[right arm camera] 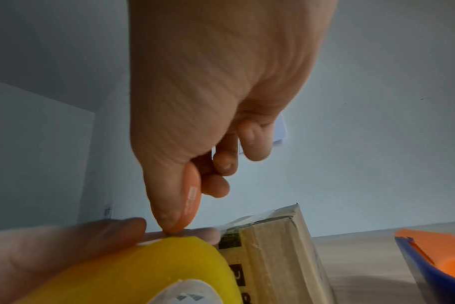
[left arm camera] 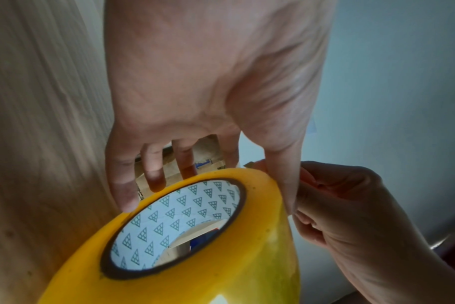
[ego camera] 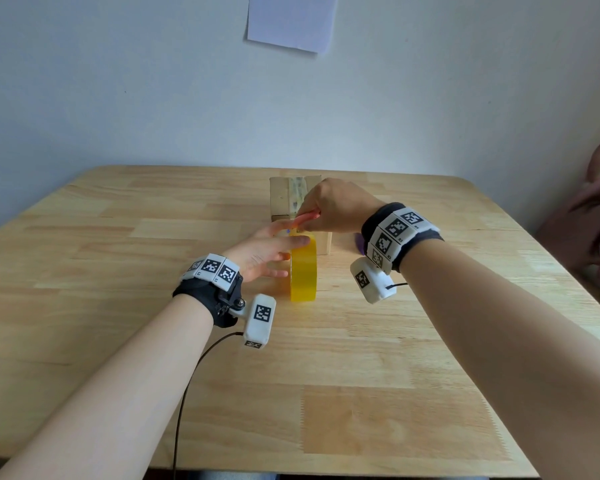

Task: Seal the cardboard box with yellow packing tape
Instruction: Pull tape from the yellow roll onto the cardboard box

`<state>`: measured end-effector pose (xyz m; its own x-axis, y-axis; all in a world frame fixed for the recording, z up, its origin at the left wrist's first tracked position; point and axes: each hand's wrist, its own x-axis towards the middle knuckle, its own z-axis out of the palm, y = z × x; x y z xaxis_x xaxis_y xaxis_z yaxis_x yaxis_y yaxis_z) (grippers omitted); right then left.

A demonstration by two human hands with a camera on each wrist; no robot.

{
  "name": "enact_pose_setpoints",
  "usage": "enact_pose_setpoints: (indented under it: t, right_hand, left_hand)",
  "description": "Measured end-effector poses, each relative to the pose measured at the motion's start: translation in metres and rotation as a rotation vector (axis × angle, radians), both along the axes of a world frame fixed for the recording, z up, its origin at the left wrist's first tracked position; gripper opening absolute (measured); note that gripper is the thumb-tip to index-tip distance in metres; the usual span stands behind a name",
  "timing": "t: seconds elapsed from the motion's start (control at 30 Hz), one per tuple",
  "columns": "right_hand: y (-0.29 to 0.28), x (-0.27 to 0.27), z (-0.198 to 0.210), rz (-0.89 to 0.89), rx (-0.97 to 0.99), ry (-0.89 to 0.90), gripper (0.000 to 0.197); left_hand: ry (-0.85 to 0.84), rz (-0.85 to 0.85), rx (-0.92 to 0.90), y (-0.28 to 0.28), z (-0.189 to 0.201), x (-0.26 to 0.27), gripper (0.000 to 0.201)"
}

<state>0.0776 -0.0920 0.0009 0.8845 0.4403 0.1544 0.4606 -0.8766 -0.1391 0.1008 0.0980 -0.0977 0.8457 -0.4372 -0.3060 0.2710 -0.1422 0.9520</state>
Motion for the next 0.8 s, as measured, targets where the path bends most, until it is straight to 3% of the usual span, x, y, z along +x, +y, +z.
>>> enact_pose_setpoints:
  t: [0.33,0.63,0.8]
  right_hand:
    - [0.008,0.006,-0.005,-0.018,-0.073,0.0,0.024]
    - [-0.004,0.004,-0.007,-0.001,-0.027,0.011,0.023]
    - [-0.011,0.003,-0.01,-0.005,0.109,-0.016,0.02]
  left_hand:
    - [-0.02,-0.002,0.03,0.0,0.0,-0.001,0.111]
    - [-0.008,-0.01,0.039,-0.002,0.003,-0.003,0.091]
    - [-0.016,-0.006,0.045,-0.002,0.001,-0.001,0.106]
